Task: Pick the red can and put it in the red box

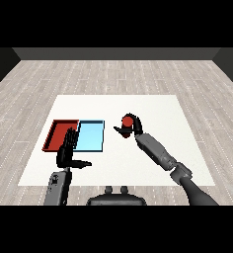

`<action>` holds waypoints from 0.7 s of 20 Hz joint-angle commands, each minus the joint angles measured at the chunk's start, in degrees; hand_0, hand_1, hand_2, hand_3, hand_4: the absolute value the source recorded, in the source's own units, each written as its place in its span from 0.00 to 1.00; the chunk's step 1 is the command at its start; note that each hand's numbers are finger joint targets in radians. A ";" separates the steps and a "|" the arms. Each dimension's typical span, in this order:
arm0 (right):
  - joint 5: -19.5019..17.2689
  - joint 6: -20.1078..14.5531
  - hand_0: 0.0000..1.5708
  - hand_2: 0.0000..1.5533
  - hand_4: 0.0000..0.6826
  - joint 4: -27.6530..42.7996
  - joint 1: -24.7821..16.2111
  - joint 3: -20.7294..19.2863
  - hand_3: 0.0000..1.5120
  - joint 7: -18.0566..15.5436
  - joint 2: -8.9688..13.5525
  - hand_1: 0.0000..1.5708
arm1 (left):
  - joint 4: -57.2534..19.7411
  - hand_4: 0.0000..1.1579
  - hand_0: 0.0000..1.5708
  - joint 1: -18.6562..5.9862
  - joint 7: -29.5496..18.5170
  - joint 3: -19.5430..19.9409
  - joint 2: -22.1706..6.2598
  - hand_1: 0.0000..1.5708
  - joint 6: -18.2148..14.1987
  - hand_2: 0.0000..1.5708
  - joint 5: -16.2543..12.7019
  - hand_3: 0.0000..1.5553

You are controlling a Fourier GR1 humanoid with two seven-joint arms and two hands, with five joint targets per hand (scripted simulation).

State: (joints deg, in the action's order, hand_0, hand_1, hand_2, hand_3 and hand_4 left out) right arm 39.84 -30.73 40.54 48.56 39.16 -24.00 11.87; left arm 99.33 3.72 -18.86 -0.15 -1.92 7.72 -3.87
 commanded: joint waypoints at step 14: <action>-13.70 -10.31 0.95 0.93 0.86 40.99 -15.85 -2.41 0.93 14.47 14.34 0.95 | 3.53 0.00 0.00 -7.23 16.30 -14.73 1.91 0.00 -9.97 0.00 5.10 0.00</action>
State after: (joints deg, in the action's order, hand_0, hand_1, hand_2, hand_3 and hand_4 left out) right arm 28.64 -41.23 76.39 35.37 38.91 -11.15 23.96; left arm 102.98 -0.79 -6.53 -11.61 -0.17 1.05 -0.72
